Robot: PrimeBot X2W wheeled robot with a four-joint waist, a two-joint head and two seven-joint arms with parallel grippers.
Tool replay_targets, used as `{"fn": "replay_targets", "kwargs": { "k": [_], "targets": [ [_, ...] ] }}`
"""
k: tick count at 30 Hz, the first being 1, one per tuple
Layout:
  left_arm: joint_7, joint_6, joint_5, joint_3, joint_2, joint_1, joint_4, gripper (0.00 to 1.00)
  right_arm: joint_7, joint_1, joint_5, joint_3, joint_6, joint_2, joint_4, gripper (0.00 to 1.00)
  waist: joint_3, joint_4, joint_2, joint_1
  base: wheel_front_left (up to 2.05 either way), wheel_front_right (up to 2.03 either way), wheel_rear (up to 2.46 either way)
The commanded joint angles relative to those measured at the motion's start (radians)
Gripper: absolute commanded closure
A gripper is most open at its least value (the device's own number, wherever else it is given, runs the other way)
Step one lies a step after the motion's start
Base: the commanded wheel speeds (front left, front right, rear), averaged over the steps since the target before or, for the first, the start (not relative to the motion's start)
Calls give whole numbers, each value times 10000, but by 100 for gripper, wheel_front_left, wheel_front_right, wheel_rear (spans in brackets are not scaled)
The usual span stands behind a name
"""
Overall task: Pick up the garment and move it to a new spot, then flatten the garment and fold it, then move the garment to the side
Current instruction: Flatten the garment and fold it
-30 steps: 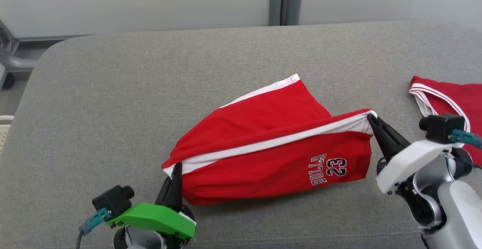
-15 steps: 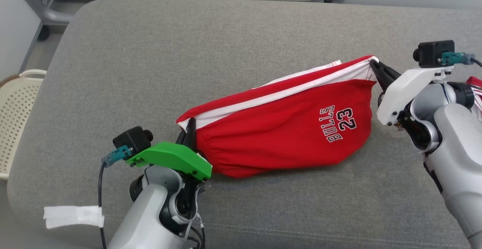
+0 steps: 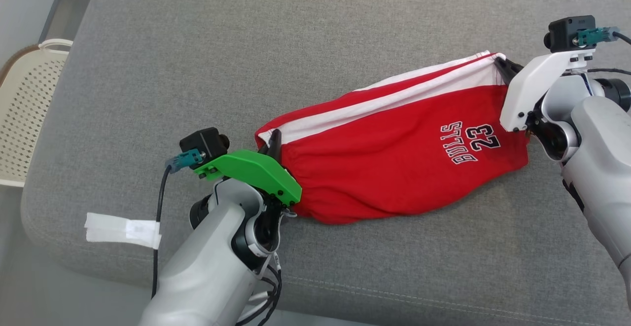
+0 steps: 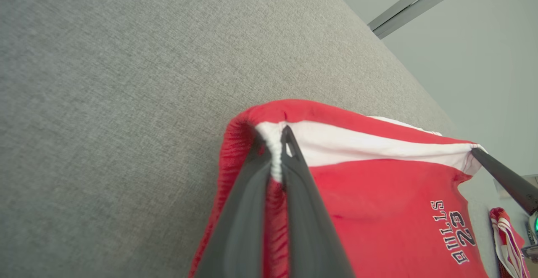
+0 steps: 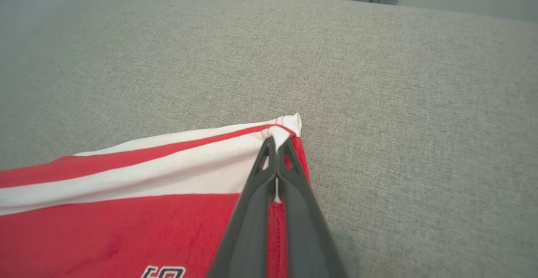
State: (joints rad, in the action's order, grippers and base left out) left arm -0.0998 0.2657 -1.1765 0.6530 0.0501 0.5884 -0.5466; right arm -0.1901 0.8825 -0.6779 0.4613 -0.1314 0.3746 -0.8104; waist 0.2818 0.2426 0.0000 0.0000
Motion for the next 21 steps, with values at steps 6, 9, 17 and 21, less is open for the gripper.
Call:
{"fn": "replay_targets", "kwargs": {
  "k": [6,9,17,21],
  "targets": [
    [-267,84,-583,540,17,719,-585,100,333,647,-379,795,15,86,-601,57,263,4,0,0,0,0,0],
    [-353,68,-732,775,16,935,-803,100,513,826,-560,1234,16,160,-729,60,307,-10,0,0,0,0,0],
    [-572,75,-1056,1239,16,1308,-1278,0,1001,1245,-1259,1933,15,138,-1161,0,312,-69,0,0,0,0,0],
    [-712,-26,-812,1444,81,1316,-1467,0,1187,1247,-1663,2282,15,370,-1091,0,167,-133,0,0,0,0,0]
  ]
}}
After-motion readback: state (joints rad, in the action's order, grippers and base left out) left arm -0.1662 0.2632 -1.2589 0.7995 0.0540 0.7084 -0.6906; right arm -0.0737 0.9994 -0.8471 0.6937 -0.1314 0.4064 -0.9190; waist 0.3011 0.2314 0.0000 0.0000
